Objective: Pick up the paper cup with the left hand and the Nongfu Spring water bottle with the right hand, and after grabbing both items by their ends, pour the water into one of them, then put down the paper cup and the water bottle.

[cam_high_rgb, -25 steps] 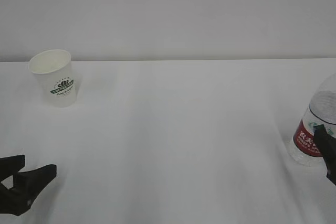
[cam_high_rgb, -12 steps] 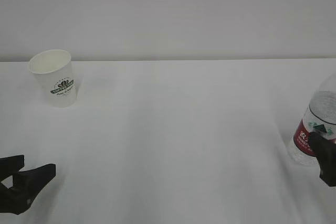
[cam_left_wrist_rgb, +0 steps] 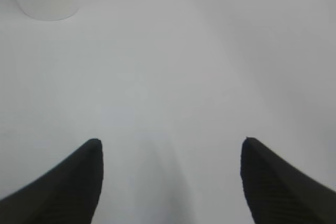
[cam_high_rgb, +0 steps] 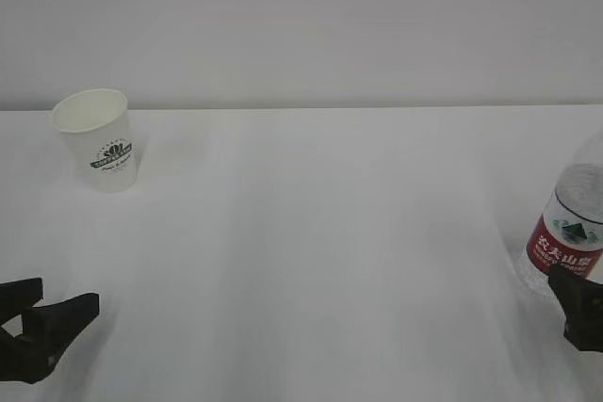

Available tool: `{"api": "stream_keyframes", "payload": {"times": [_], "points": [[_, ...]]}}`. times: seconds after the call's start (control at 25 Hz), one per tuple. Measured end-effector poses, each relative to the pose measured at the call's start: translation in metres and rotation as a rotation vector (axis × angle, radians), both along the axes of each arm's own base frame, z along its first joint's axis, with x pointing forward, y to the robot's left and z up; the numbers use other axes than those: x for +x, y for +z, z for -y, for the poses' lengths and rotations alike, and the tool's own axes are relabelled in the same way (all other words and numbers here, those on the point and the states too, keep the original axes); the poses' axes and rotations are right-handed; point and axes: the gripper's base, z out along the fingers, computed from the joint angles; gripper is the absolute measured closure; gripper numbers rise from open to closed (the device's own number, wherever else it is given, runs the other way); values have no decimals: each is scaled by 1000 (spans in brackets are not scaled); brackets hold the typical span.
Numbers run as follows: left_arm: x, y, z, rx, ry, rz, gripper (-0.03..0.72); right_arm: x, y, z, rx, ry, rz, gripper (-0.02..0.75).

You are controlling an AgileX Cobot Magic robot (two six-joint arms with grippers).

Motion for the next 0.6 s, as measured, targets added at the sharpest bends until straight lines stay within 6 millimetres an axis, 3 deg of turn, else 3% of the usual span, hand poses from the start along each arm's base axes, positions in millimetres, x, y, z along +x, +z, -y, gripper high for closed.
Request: {"api": "stream_keyframes", "payload": {"times": [0.6], "points": [[0, 0, 0, -3, 8, -2, 97, 19, 7, 0, 5, -26, 70, 107]]}}
